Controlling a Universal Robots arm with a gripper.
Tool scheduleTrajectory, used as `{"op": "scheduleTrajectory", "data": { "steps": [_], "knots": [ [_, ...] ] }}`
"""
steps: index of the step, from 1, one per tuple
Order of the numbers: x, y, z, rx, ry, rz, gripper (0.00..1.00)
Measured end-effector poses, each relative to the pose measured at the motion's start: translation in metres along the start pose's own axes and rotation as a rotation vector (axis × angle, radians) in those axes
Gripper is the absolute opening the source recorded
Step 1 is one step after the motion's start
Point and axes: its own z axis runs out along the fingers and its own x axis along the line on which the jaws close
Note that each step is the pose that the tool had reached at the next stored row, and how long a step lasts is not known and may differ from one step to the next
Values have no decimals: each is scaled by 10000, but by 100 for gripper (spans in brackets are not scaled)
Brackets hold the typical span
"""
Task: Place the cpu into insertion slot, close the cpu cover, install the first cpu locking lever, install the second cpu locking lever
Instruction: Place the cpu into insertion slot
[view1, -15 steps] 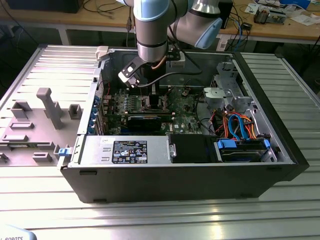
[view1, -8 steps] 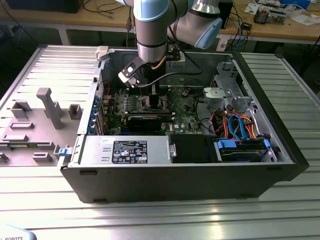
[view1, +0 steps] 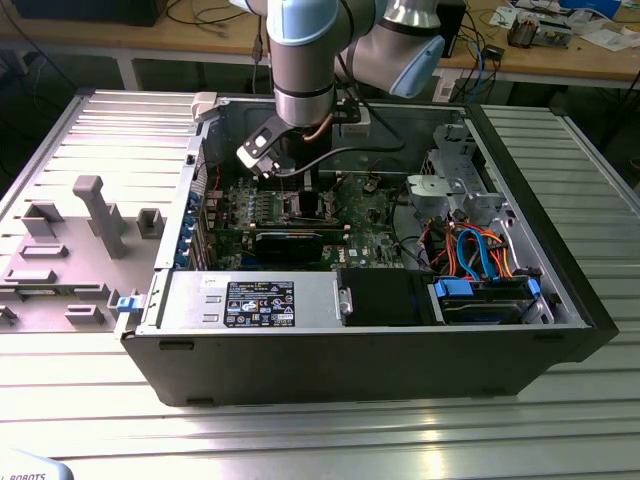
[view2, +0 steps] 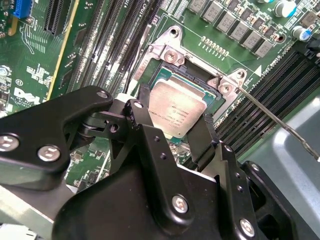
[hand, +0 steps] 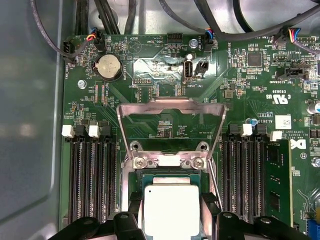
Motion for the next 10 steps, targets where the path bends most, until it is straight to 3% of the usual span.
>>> {"op": "scheduleTrajectory", "data": {
  "steps": [2,3,10],
  "knots": [
    [1,0,1,-2,2,0,56],
    [1,0,2,-2,1,0,62],
    [28,-2,38,-1,2,0,62]
  ]
}}
